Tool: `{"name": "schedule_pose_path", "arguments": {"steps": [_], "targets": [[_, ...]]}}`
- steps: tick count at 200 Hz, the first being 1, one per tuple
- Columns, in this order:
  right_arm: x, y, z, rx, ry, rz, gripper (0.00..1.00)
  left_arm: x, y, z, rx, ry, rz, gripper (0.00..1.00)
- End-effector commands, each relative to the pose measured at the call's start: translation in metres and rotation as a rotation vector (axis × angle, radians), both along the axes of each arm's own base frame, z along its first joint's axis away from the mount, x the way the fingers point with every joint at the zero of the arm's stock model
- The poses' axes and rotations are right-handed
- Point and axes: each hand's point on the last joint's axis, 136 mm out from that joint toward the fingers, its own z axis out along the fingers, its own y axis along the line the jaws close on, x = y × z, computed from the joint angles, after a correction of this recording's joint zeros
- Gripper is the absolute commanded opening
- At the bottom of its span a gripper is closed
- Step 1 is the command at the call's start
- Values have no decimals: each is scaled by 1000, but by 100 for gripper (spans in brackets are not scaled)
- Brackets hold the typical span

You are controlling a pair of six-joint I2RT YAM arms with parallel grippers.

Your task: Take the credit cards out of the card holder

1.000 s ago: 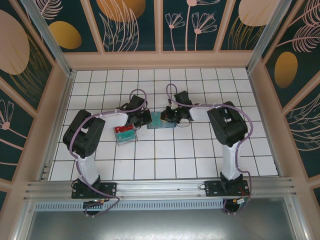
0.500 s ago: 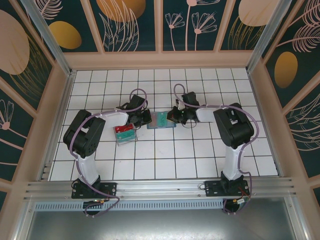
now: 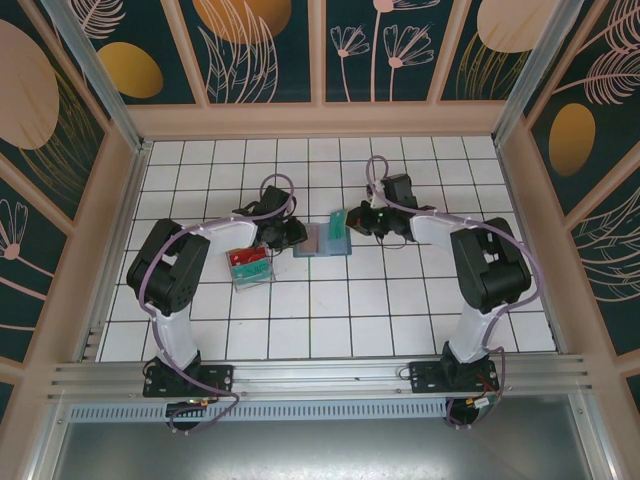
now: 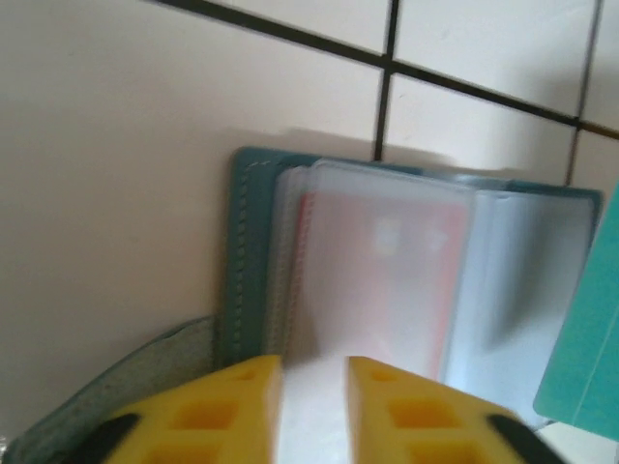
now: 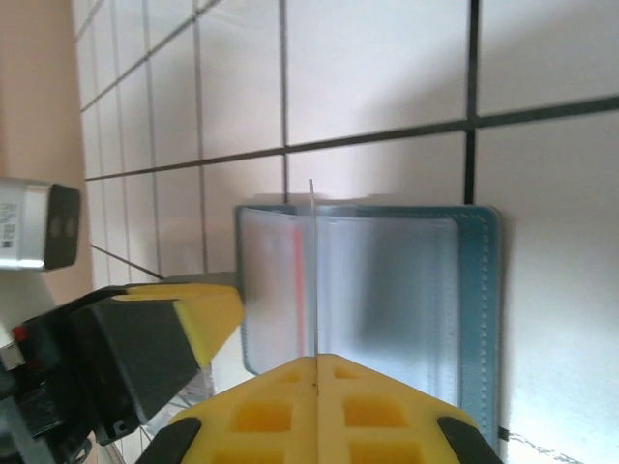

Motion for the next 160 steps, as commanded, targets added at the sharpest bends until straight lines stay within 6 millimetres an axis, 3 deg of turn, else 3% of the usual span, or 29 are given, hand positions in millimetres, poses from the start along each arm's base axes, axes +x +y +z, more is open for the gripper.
{"name": "schedule_pose_path", "arguments": {"steps": [1,24,68,110,160], "targets": [[-1,-3,23,28,-64,19,0,16,-19,57,-129,-108,-17,36],[-1,-2,41,63,-104,33,0,21,-30,89,-229,-170,-20,40],[-7,0,77,194,-181,77,0,20,-51,126,-453,-213,-44,38],[-15,4,94,277,-214,109,0,19,-59,135,-553,-204,-54,33],[-19,8,101,342,-219,133,0,15,-62,136,-583,-189,-64,29]]}}
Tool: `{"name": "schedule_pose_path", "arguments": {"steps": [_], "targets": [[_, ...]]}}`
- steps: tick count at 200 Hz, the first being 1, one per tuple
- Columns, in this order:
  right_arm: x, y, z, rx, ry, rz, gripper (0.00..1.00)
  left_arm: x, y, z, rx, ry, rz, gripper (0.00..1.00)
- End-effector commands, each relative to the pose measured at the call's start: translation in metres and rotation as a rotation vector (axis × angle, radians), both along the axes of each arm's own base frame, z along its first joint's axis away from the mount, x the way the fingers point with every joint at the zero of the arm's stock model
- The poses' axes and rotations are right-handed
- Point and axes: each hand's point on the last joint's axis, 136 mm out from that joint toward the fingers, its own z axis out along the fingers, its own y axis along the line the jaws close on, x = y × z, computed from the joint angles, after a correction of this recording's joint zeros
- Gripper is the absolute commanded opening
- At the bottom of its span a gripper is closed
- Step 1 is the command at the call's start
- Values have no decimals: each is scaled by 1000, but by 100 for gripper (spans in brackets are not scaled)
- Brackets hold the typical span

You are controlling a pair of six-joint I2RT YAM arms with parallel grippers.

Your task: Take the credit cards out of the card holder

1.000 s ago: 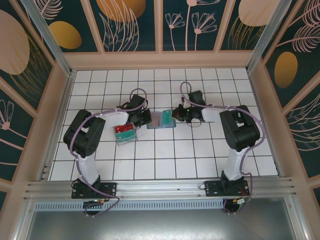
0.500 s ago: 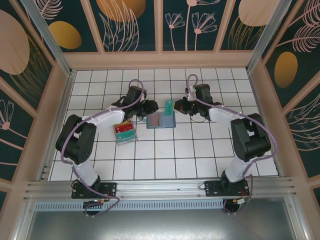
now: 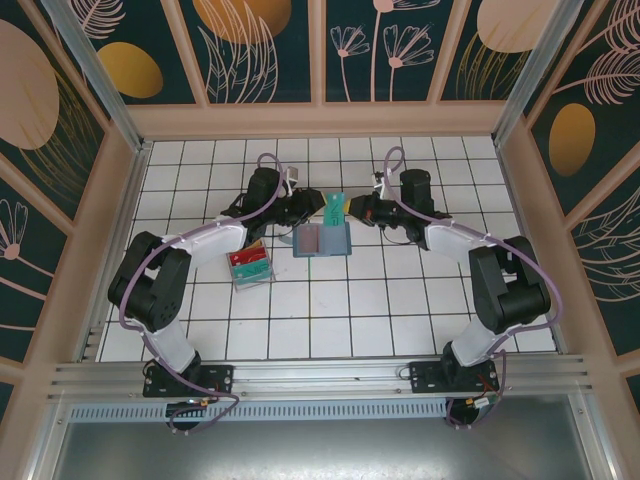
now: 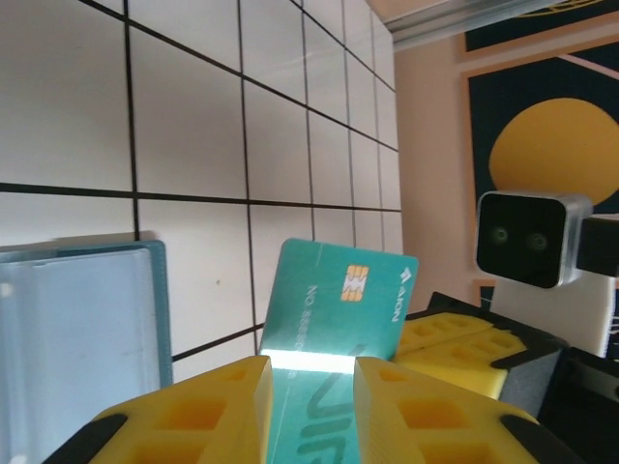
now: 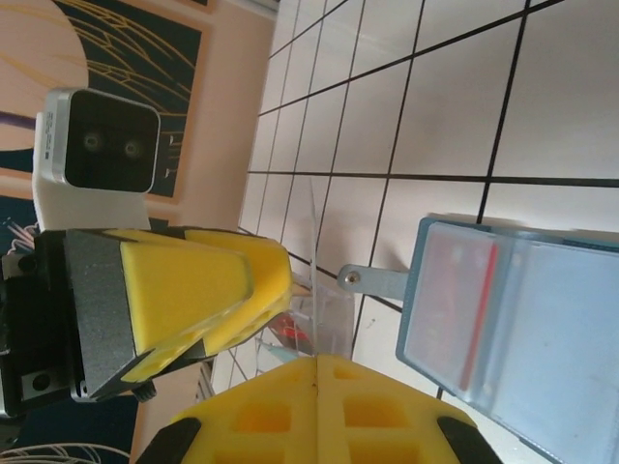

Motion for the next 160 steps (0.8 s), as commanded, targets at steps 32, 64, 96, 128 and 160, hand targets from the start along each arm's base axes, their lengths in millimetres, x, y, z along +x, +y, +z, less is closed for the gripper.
{"name": "schedule_pose_path", "arguments": {"steps": [32,64,96,128,160], "targets": [[-2,1,26,81,-62,33,0,-1,7,0,3,-4,13,30],[-3,1,27,89,-62,37,0,0,9,-2,21,-5,20,31],[-4,1,26,104,-56,42,0,-3,5,3,-15,-13,4,29],[-5,2,21,106,-42,47,0,-7,-1,17,-87,-38,-29,24],[-5,2,19,107,-38,49,0,-9,-5,26,-136,-54,-49,19]]}}
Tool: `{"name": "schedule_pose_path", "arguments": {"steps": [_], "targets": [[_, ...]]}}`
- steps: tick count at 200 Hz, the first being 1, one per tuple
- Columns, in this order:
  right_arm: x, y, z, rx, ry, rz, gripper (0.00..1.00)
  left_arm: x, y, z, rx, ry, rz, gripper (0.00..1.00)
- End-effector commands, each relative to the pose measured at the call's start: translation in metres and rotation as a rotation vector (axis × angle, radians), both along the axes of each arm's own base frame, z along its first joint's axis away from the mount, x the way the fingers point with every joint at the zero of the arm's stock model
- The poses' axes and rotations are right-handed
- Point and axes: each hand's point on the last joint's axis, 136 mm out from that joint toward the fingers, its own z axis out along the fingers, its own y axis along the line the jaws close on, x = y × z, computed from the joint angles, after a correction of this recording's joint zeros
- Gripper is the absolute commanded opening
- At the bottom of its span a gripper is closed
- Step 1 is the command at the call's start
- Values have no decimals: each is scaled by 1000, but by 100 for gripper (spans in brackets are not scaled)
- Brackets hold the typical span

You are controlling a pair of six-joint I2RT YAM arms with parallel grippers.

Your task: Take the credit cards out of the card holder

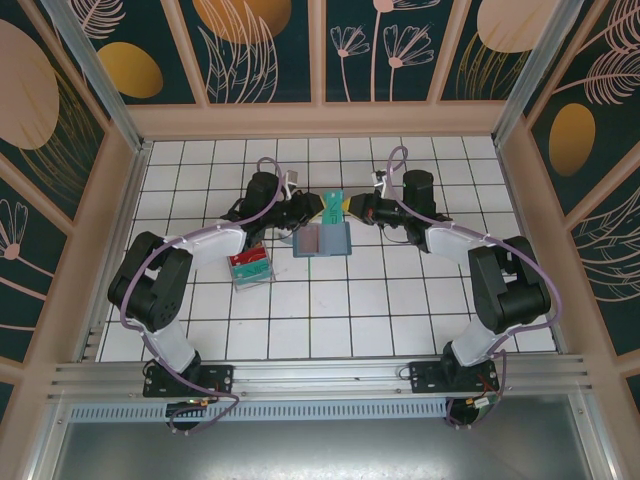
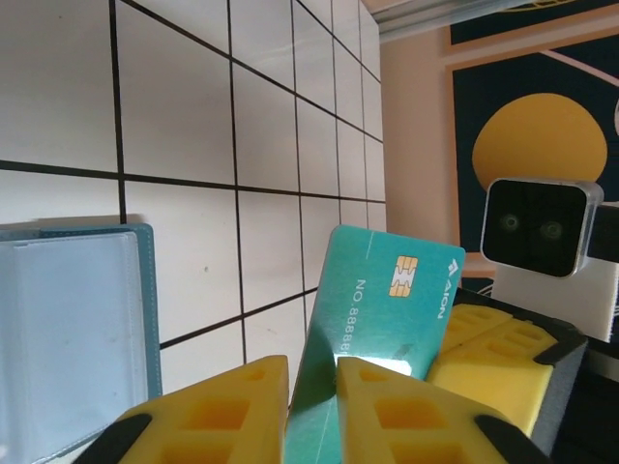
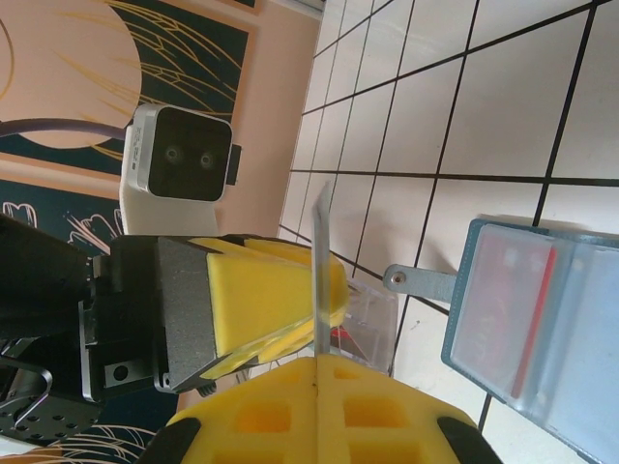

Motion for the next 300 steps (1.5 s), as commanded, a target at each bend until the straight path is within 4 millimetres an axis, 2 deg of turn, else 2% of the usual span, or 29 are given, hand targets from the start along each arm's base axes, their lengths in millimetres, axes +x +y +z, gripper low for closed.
{"name": "schedule_pose_path", "arguments": {"steps": [1,55,97,116,121,130,142,159,166,194,198,203,239,266,300], "targets": [[-2,0,6,26,-29,27,0,-2,-4,29,-86,-68,-33,20],[-1,0,-3,14,-12,25,0,-4,-6,35,-109,-78,-48,4],[0,1,-6,12,-9,26,0,-8,-11,49,-163,-102,-87,5],[0,1,-8,10,-7,29,1,-11,-13,52,-177,-111,-104,0],[1,1,-8,10,-8,27,3,-13,-11,64,-187,-137,-105,0],[1,0,-8,7,-8,24,10,-14,-11,67,-187,-147,-107,0],[2,-1,-8,3,-8,19,26,-14,-10,67,-172,-154,-103,0],[3,-2,-10,-10,-9,17,36,-13,-7,63,-134,-161,-99,0],[4,-3,-11,-18,-9,11,43,-14,-6,62,-118,-162,-99,0],[8,-13,-11,-54,-17,-27,80,-14,1,53,-9,-184,-111,0],[8,-14,-10,-59,-22,-31,91,-15,2,50,14,-188,-115,0],[8,-15,-10,-64,-25,-37,98,-14,4,49,43,-196,-116,0],[9,-18,-6,-90,-51,-53,99,-17,21,37,270,-241,-153,0],[10,-22,-1,-120,-72,-84,99,-17,45,32,460,-309,-145,0],[8,-21,7,-184,-166,-94,99,-20,81,44,690,-480,-118,0]]}}
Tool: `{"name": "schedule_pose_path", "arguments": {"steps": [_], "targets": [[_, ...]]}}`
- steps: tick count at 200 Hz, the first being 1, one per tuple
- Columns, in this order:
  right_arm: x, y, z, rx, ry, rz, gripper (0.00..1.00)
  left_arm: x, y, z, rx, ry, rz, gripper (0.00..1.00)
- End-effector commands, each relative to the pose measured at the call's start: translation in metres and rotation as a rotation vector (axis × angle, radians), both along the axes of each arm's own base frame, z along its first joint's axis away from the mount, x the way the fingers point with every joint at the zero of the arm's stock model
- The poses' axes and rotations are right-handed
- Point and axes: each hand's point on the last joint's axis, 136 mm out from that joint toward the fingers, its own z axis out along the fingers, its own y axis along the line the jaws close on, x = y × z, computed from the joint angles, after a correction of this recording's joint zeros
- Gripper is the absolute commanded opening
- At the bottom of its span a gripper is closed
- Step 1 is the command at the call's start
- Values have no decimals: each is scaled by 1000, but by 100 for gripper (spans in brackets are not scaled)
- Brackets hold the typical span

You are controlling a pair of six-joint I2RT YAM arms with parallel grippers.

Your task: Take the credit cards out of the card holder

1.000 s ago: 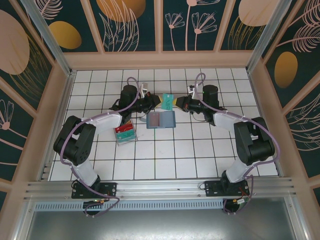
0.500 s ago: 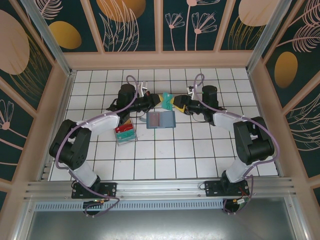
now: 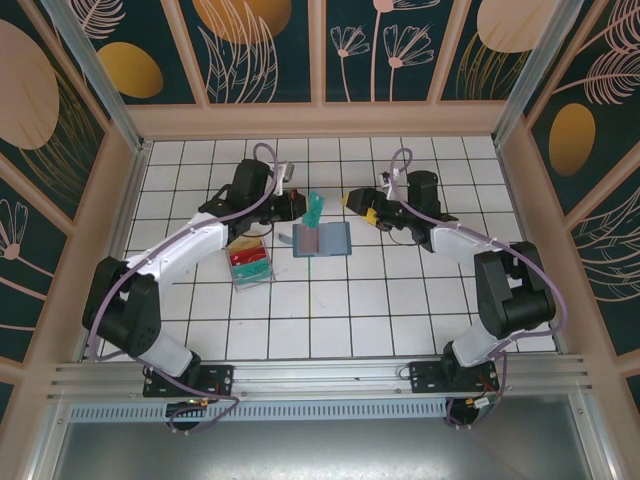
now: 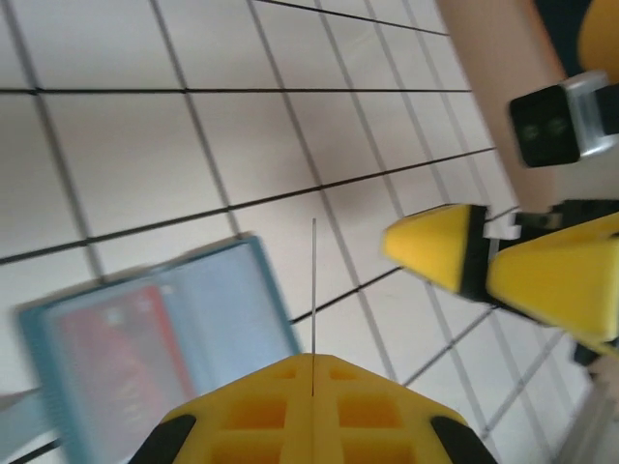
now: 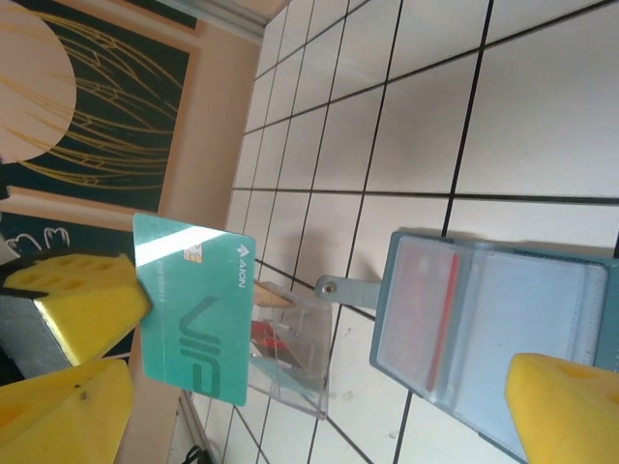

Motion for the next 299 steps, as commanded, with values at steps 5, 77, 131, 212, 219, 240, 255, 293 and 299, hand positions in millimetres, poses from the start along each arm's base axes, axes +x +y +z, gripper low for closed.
{"name": "schedule_pose_path", "arguments": {"steps": [5,77,131,212,219,240,255,293,299], "targets": [[0,2,22,-69,-140,-3,99,-5,40,11,265,-199,1,0],[-9,11,33,-124,-293,-14,99,-47,102,4,685,-534,-153,0],[-9,14,36,-145,-330,-23,99,-80,123,-44,908,-500,-424,0],[-8,13,28,-155,-291,-31,99,-115,124,-67,932,-525,-648,0],[-8,14,29,-153,-289,-30,99,-118,125,-70,928,-518,-657,0],[-7,14,27,-157,-279,-28,99,-124,125,-75,916,-509,-672,0],[-8,15,25,-158,-272,-26,99,-126,124,-77,903,-503,-673,0],[-8,17,24,-154,-265,-22,99,-125,126,-85,915,-496,-672,0],[-7,17,24,-154,-266,-23,99,-125,126,-86,915,-496,-674,0]]}}
